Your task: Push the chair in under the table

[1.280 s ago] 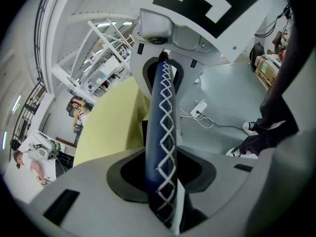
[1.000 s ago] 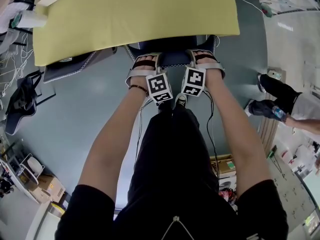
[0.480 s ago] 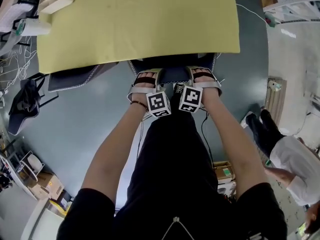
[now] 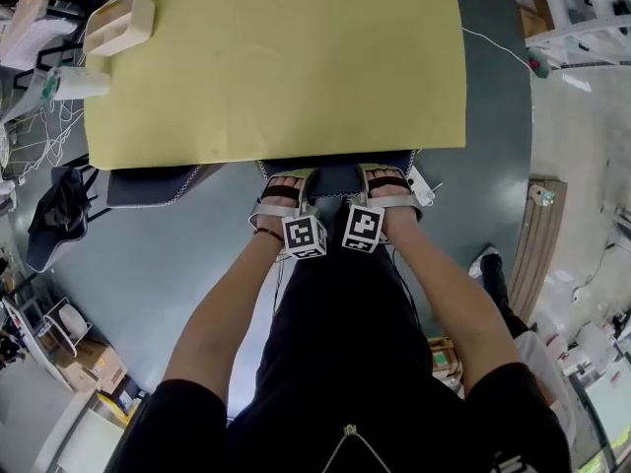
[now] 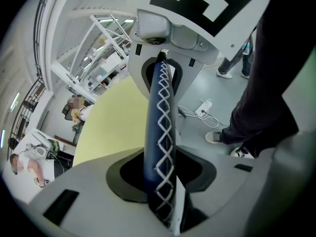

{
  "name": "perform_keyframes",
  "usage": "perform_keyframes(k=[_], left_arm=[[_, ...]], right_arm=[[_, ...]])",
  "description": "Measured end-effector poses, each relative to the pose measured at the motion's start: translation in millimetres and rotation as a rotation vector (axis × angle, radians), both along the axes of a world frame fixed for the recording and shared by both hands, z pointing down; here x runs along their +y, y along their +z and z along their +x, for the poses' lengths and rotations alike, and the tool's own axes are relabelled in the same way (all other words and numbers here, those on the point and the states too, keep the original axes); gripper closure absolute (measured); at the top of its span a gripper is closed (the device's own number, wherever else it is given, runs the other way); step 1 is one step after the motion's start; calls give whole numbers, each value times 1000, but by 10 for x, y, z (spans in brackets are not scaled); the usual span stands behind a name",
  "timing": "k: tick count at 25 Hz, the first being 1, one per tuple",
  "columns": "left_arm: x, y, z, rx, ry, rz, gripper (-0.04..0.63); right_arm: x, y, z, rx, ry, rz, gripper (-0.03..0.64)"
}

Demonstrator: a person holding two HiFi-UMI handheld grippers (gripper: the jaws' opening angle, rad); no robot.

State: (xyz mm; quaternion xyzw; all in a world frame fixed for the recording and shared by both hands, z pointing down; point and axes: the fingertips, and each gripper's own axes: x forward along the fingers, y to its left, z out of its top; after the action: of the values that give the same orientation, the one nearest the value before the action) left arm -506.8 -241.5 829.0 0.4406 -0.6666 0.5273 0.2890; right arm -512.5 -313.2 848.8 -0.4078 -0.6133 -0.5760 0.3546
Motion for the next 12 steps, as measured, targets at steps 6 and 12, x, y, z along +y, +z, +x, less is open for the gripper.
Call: perform_keyframes(k=[6, 12], left_arm=[[2, 50, 13, 54, -24, 3, 448], [68, 107, 36, 131, -35, -12, 448]], right_arm=[[-5, 29, 8, 10, 8, 2, 488], [52, 75, 48, 65, -22, 3, 486]])
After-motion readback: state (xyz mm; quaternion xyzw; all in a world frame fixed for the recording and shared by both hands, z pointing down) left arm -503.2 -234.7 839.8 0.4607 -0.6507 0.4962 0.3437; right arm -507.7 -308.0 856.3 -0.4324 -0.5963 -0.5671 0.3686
